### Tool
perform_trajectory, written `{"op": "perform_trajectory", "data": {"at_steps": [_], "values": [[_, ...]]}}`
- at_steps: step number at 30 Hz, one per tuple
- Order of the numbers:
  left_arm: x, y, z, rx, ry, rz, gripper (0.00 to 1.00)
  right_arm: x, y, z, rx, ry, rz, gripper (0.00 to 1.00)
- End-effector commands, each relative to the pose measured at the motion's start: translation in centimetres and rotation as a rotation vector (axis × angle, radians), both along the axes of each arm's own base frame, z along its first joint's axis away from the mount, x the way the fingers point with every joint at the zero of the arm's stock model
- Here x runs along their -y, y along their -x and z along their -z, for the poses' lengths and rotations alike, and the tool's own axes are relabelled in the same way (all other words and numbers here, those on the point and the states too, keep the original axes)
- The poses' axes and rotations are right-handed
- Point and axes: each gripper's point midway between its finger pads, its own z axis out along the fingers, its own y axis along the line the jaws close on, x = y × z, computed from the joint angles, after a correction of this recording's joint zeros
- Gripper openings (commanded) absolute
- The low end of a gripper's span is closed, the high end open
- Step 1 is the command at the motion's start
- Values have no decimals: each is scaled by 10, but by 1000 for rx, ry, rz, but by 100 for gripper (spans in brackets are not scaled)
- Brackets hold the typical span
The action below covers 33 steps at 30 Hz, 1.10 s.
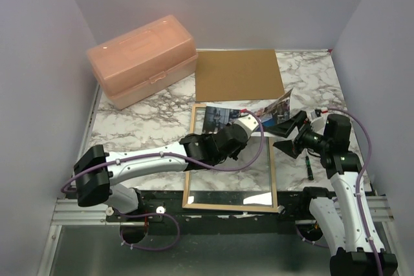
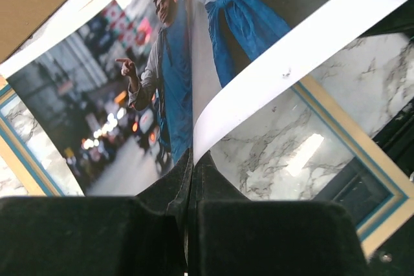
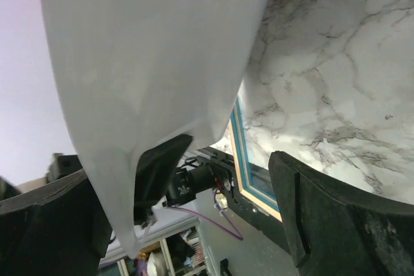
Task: Put the photo into the frame
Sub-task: Turn over the photo from the photo frame.
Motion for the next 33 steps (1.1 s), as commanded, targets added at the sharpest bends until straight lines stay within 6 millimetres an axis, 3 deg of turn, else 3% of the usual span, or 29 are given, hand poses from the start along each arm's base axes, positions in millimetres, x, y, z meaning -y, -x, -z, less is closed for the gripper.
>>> {"op": "perform_trajectory", "data": {"at_steps": [1,10,16,23,33], "values": [[0,12,-32,-61,66,3,0,4,5,-2,6,53,10,100],[-9,22,-64,-119,152,34,0,8,5,-37,110,70,51,100],[-19,34,-102,-160,308,115,0,18,7,-56,158,139,104,100],[-51,45,-138,-281,459,206,0,32,10,-85,259,215,177,100],[-79,71,-202,-316,702,348,0,32,7,-83,269,214,180,100]]}}
